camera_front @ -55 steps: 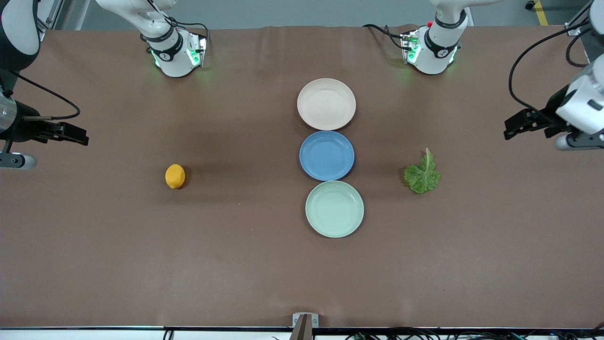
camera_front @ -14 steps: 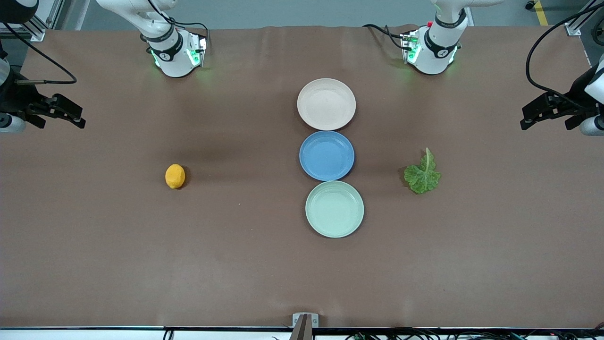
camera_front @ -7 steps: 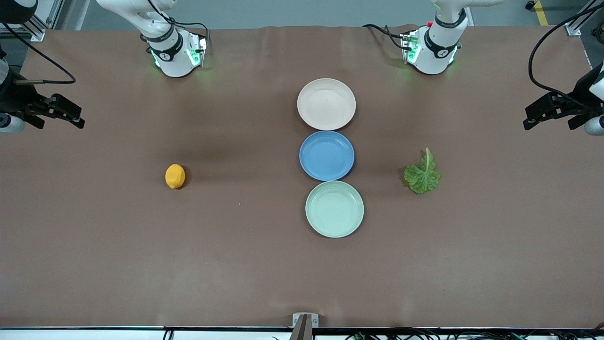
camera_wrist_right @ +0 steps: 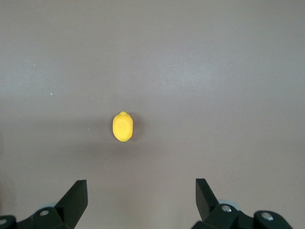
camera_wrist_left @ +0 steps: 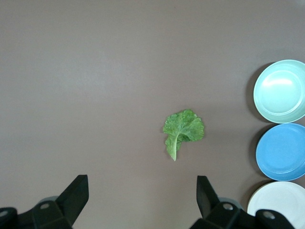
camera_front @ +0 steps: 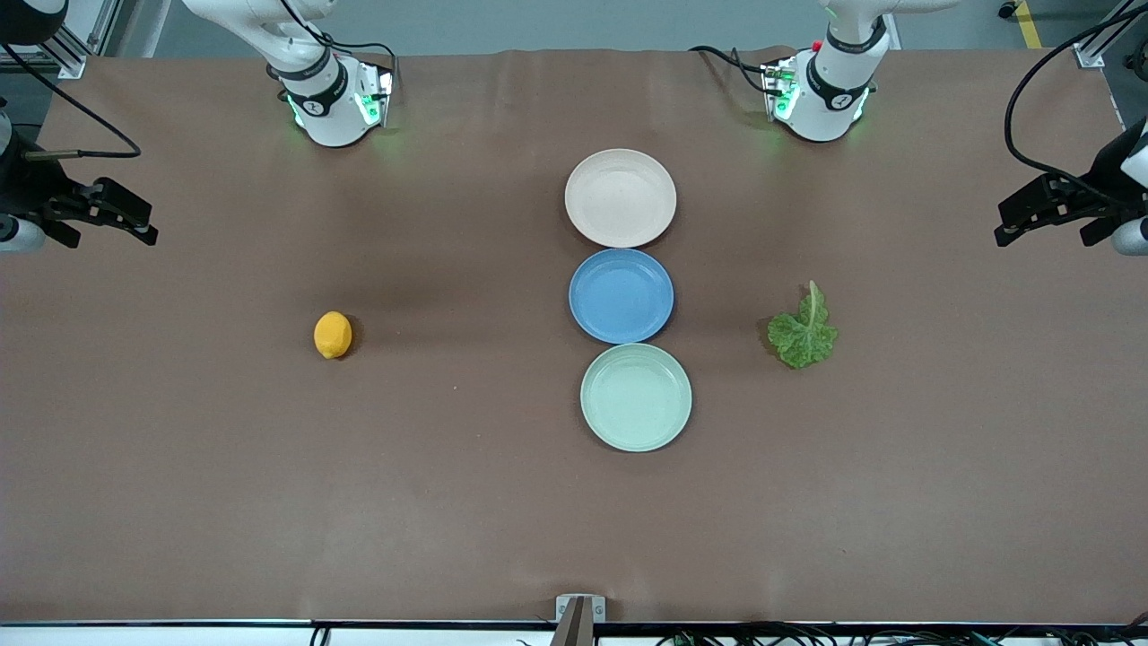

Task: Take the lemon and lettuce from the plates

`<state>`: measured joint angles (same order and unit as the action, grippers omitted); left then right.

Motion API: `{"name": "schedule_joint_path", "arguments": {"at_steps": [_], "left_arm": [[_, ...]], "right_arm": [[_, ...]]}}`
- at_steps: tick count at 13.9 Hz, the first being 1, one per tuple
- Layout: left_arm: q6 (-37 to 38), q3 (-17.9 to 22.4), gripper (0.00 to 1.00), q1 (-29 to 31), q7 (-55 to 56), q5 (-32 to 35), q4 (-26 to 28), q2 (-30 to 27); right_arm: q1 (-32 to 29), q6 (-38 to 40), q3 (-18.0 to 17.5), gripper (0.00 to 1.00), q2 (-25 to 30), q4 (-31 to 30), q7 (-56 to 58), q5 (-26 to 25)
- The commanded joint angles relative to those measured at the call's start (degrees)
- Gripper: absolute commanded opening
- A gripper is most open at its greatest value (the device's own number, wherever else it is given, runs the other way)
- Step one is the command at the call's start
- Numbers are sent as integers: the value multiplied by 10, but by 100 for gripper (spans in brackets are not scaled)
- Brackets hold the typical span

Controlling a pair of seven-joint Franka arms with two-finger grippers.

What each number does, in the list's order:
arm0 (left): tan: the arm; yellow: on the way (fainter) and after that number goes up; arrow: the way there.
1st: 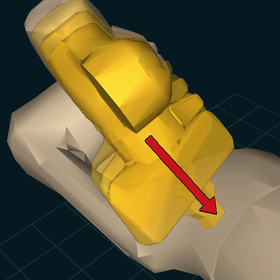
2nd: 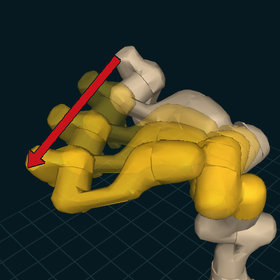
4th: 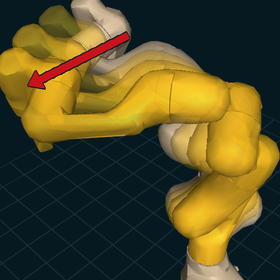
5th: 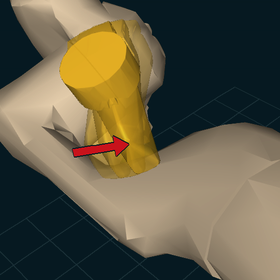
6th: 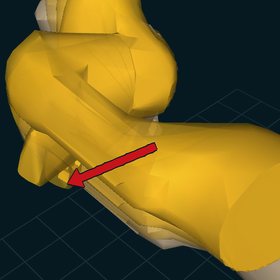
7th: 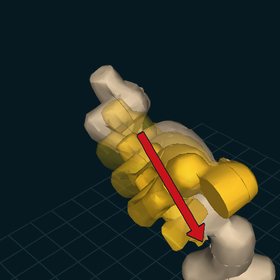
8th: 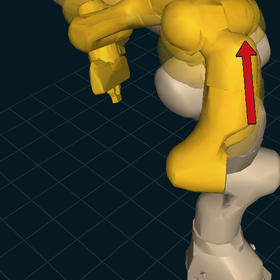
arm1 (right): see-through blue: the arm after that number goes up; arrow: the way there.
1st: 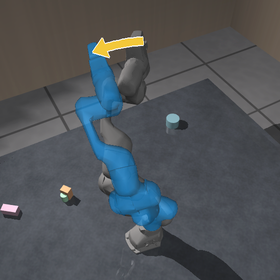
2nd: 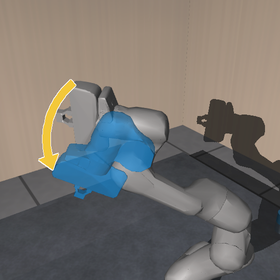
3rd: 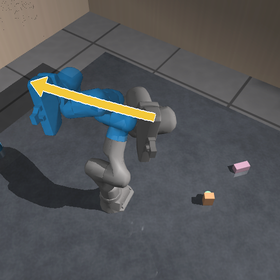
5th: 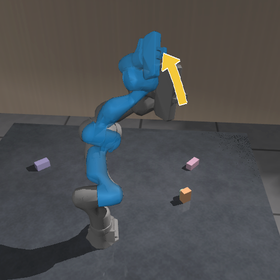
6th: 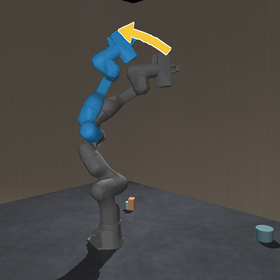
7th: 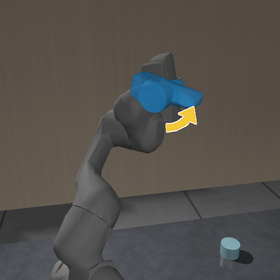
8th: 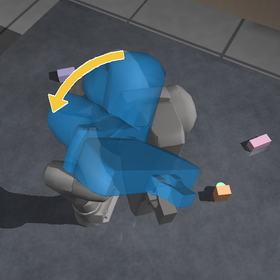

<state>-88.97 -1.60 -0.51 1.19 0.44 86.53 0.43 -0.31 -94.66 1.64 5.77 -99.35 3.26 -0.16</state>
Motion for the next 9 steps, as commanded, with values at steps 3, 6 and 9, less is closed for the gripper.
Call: {"name": "schedule_joint_path", "arguments": {"at_steps": [3,6,9], "left_arm": [[8,2,100,1,-10,-8,-19,4],[8,2,100,1,-10,-8,-19,4],[8,2,100,2,-10,-9,-19,5]], "right_arm": [[-5,2,-3,100,-8,14,2,7],[-4,3,-3,100,-8,15,-21,8],[-3,3,-5,100,-8,15,-25,8]]}}
